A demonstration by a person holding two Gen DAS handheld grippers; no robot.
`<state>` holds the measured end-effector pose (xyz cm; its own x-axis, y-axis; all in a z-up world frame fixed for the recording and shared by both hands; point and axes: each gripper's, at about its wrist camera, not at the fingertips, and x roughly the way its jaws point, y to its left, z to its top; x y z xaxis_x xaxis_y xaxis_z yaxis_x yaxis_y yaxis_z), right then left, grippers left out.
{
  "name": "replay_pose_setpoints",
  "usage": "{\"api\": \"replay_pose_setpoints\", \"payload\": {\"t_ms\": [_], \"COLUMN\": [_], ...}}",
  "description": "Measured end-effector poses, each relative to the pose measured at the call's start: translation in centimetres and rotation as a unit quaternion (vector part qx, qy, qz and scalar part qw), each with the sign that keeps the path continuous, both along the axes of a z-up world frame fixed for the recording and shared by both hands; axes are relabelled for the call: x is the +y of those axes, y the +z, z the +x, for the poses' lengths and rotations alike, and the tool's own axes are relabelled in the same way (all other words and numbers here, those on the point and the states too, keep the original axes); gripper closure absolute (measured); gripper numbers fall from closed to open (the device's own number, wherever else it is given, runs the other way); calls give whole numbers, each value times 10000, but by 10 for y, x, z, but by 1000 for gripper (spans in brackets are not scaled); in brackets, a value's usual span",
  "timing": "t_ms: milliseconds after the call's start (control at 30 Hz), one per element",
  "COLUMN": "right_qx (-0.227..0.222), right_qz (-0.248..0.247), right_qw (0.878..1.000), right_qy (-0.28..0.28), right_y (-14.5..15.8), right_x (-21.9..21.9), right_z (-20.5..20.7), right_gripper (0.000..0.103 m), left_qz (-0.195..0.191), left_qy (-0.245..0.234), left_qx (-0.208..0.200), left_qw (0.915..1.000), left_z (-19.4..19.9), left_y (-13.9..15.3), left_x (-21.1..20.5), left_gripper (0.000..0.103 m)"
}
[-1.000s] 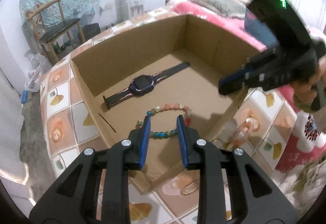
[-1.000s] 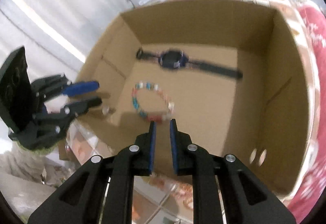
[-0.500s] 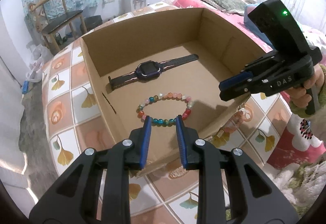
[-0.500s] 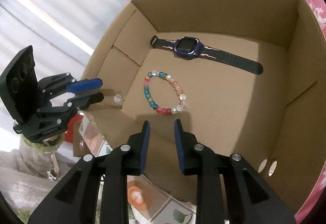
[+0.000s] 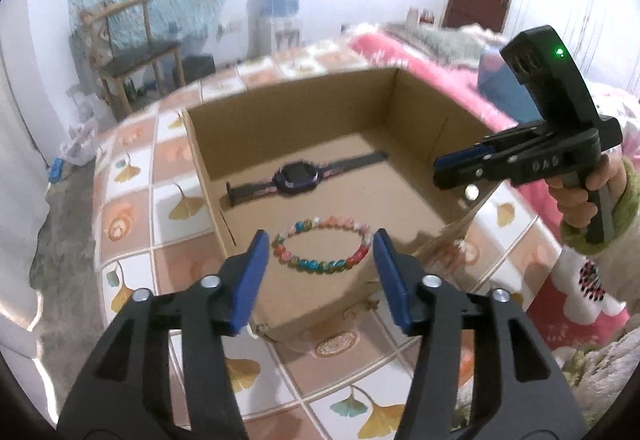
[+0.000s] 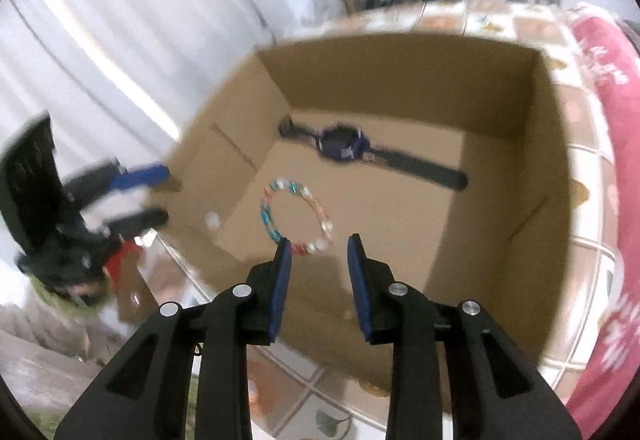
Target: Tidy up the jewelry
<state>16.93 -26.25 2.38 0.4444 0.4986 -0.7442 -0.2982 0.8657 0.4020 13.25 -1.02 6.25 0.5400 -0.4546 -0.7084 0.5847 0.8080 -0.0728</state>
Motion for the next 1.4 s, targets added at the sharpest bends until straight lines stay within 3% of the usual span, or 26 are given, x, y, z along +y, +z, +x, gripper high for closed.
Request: {"api": "replay_pose_setpoints", "payload": {"t_ms": [133,267,400,567,1000,1133,1200,1233,1400], "right_qx": [-598,-872,-535,35,105,-48,-133,-133,-86], "right_qz": [672,1176,1248,1069,1439,936,623,431,-758], "right_qw": [9951,9880,9896,9918,9813,9881,9922,9943,9936], "right_qy": [-405,-500,-468,-700,-1276,-1218,-1069,-970,-829], "right_y": [19,17,-6,-37,-53,-45,-42,-42,-49], "right_x": [-22,-28,-15,-2,-18,-13,-4,4,31], "right_z": [-38,-77,-90,-65,-48,-62,-77,-87,-129], "right_gripper": [69,65,65,65,65,65,51,50,48], "left_qz": [-241,-381,-284,-225,-418,-514,-548,-523,-3], "left_qy": [331,716,1022,1226,1179,1046,933,873,725], "left_qx": [-390,-353,-55,118,110,293,459,546,976], "left_qw": [9984,9961,9943,9921,9921,9928,9931,9933,9926], "left_z": [-29,-44,-41,-23,0,-9,-18,-23,-42], "left_y": [9,1,-20,-40,-50,-55,-60,-64,-95], "left_x": [17,35,44,46,40,38,34,31,7], "left_gripper": [30,25,25,26,25,25,23,23,20]}}
